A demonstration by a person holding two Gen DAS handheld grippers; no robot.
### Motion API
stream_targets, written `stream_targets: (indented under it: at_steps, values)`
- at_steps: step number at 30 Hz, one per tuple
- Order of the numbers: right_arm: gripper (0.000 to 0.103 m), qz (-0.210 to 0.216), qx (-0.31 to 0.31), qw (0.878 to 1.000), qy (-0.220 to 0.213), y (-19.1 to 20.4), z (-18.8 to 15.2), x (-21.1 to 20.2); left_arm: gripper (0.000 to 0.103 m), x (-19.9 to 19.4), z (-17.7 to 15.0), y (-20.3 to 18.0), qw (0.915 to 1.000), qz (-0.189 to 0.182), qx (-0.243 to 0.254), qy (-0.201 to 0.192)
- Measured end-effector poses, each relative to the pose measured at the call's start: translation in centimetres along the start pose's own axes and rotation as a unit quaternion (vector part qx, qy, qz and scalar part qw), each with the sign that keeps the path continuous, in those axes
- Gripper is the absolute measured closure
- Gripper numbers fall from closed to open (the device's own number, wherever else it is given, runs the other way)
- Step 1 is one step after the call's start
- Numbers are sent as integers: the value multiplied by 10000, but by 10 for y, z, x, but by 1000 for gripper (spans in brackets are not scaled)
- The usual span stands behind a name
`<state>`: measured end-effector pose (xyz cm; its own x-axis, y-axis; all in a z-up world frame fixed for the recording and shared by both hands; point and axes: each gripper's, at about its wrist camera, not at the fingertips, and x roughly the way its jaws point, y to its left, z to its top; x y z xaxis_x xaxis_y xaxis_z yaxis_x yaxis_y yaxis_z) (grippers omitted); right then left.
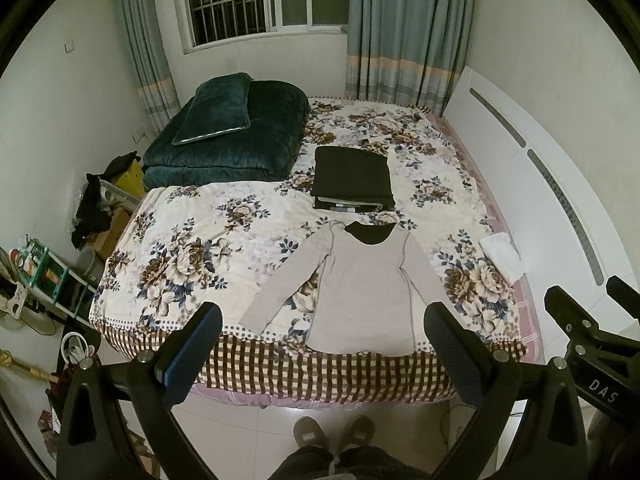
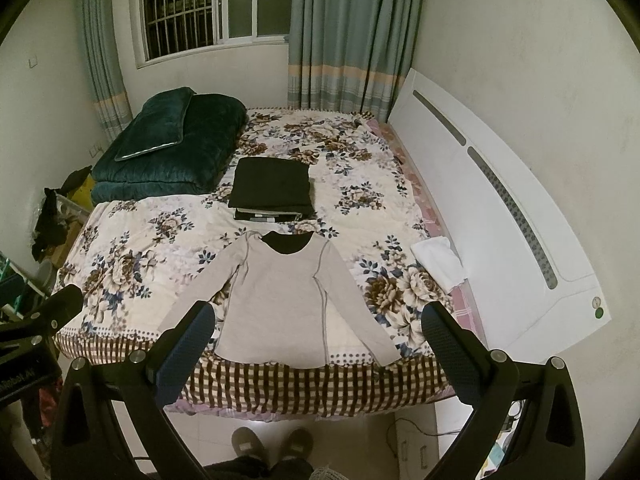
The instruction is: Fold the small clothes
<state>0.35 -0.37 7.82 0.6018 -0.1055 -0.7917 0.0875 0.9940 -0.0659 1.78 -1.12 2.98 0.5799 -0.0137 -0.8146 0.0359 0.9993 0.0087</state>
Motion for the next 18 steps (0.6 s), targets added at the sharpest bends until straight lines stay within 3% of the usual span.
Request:
stream_targets:
  at_steps: [18]
  values:
    - [0,-7,17,10000,-18,1,3,-5,0,-1,6,-2,10000,-48,-5,-15]
